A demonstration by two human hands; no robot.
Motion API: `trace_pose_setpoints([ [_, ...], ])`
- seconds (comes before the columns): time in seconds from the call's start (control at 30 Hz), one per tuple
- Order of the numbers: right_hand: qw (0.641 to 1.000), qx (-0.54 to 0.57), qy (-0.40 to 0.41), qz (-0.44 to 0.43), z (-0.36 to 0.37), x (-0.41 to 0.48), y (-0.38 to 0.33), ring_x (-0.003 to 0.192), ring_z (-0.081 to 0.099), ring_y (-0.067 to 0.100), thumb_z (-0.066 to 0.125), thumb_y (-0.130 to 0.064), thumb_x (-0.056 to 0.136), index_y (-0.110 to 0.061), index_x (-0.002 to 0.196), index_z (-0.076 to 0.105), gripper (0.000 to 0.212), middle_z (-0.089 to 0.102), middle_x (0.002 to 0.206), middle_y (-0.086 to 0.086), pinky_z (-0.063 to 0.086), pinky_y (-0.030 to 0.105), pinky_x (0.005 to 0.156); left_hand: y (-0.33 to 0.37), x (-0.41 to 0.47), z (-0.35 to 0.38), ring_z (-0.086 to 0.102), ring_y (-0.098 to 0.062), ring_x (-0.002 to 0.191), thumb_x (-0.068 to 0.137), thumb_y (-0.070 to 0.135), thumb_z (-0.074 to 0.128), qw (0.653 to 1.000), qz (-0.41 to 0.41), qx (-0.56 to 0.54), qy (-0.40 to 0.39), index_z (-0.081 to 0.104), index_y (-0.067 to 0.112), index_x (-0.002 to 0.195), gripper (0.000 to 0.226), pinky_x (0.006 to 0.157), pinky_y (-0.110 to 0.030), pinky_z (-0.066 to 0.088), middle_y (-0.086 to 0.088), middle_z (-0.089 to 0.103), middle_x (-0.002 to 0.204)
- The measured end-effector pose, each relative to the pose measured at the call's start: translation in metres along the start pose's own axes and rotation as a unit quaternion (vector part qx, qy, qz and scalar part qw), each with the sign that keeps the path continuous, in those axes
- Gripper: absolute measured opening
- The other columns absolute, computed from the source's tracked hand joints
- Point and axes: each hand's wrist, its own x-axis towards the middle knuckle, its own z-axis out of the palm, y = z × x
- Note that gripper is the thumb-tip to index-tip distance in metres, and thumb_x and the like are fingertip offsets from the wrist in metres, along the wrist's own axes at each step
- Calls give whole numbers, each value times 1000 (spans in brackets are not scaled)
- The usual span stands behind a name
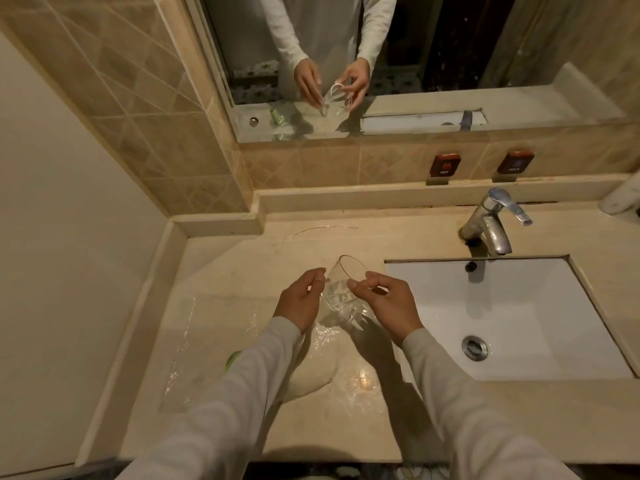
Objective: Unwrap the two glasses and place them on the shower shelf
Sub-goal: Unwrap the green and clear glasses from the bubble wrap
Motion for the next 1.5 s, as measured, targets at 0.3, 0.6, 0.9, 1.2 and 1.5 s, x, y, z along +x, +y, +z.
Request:
trace_pose_setpoints([
  [0.3,995,-55,70,-43,14,42,-36,117,66,17,95,-36,64,-17,74,80,26,67,135,6,48,42,109,31,59,-8,54,-21,127,102,50,38,998,20,-6,-66,53,46,134,36,110,-47,41,4,58,140],
  [0.6,979,-149,130,-55,9,105,-34,121,62,20,97,-23,63,-7,76,81,26,62,136,4,48,20,92,45,134,22,62,-21,112,91,66,44,971,-120,-146,-146,56,37,131,51,100,-40,50,2,56,133],
  [0.9,967,-198,159,-17,5,143,-15,107,53,11,97,-17,63,-4,73,77,26,59,136,5,40,17,88,38,173,45,66,-14,95,95,52,47,953,-172,-172,-180,62,51,91,15,66,-23,53,12,65,114],
  [1.2,962,-229,149,-25,1,151,-10,115,56,20,96,-15,64,-17,63,70,27,58,137,7,39,24,91,35,181,52,65,-18,106,95,65,36,954,-195,-130,-187,52,44,129,42,79,-32,54,12,59,125],
  [1.5,959,-253,123,-19,-4,155,-9,124,57,27,96,-17,64,-13,71,75,23,57,140,8,41,25,96,36,175,56,64,-13,100,95,69,30,960,-188,-109,-176,47,42,139,54,92,-37,55,13,57,124],
])
